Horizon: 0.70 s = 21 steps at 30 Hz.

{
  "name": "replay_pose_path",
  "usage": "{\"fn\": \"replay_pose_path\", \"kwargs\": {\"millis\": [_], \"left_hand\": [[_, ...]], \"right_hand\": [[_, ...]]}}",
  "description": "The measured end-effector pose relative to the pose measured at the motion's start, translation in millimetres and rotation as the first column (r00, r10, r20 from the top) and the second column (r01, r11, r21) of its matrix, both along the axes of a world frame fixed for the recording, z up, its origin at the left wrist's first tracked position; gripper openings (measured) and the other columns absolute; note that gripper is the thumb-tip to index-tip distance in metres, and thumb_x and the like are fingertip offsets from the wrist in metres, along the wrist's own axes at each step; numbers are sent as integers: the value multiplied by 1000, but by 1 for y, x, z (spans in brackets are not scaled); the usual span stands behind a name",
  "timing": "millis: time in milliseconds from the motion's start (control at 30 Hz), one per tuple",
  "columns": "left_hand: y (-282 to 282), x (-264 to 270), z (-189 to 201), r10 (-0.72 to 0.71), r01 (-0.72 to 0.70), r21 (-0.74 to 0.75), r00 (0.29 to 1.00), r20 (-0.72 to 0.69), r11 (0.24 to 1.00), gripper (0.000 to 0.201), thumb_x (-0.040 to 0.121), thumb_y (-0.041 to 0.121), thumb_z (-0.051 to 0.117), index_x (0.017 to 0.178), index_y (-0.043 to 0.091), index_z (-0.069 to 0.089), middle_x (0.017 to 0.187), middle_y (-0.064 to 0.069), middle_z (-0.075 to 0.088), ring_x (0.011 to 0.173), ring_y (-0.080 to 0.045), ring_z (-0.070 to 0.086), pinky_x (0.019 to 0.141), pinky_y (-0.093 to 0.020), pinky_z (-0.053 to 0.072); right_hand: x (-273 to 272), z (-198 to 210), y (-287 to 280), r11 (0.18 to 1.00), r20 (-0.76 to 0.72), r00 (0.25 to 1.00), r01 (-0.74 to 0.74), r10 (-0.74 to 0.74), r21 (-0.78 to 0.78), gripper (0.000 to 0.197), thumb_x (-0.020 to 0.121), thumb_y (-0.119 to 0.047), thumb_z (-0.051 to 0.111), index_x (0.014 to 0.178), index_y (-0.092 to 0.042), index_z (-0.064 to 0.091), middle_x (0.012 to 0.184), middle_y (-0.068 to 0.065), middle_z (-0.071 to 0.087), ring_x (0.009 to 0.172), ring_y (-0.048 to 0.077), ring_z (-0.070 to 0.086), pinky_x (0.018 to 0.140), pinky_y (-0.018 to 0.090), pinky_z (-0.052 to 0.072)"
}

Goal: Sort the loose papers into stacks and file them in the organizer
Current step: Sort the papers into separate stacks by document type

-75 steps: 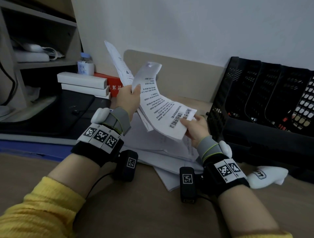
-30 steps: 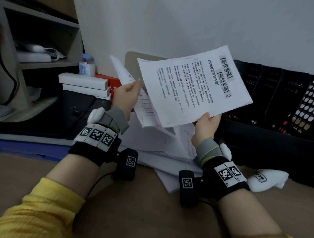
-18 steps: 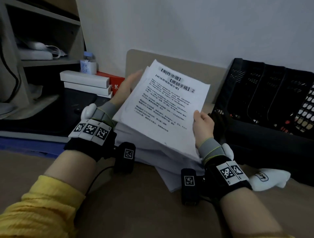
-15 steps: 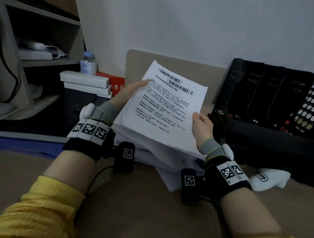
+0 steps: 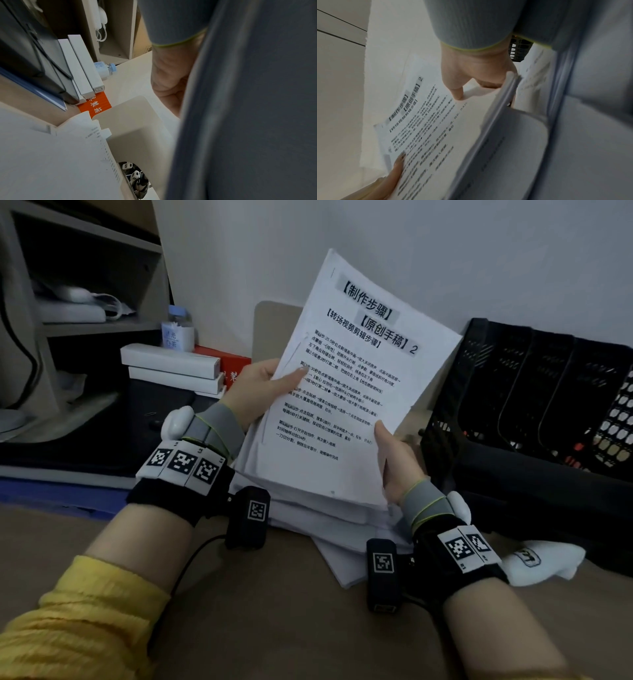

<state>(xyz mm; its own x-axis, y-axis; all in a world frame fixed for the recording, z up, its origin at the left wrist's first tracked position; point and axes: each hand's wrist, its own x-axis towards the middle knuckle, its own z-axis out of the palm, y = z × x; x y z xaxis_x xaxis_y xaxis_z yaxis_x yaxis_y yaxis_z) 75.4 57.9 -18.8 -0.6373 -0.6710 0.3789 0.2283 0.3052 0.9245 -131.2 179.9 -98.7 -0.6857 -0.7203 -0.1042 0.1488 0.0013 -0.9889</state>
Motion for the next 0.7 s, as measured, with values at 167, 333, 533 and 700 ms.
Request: {"fn": "replay_pose_path", "kwargs": {"millis": [167,333,533,700], "left_hand": [[-2,-3,-4,-3,3,-30,1000,-7,1000,80,87,28,69,151,22,22,142,-4,52,119,-21,61,89,-47,56],[12,-11,-3,116,-123,-152,992,-52,981,33,96,23,57,128,14,56,116,2,69,105,-15,68,90,-40,56],[17,-19,-8,74,-77,-47,995,-67,996,22,95,18,58,116,11,63,105,1,71,96,-12,69,86,-34,58],[10,-20,-21,-78,73,38,986,147,997,37,93,17,61,130,12,57,121,-6,67,109,-23,65,89,-38,56]], "right_hand": [[28,23,16,922,-105,971,168,-217,-350,10,93,-14,59,96,-19,66,101,-2,71,89,14,65,81,31,51],[37,33,19,825,-189,935,154,-299,-543,21,94,0,51,93,-14,67,84,-13,73,78,3,64,73,21,53],[49,45,17,838,-268,934,56,-236,-542,20,97,-4,49,94,-19,63,90,-3,68,89,18,63,81,35,55],[39,32,11,949,-156,980,72,-125,-306,19,93,-6,55,106,-20,60,101,-2,69,88,17,65,76,32,55]]}}
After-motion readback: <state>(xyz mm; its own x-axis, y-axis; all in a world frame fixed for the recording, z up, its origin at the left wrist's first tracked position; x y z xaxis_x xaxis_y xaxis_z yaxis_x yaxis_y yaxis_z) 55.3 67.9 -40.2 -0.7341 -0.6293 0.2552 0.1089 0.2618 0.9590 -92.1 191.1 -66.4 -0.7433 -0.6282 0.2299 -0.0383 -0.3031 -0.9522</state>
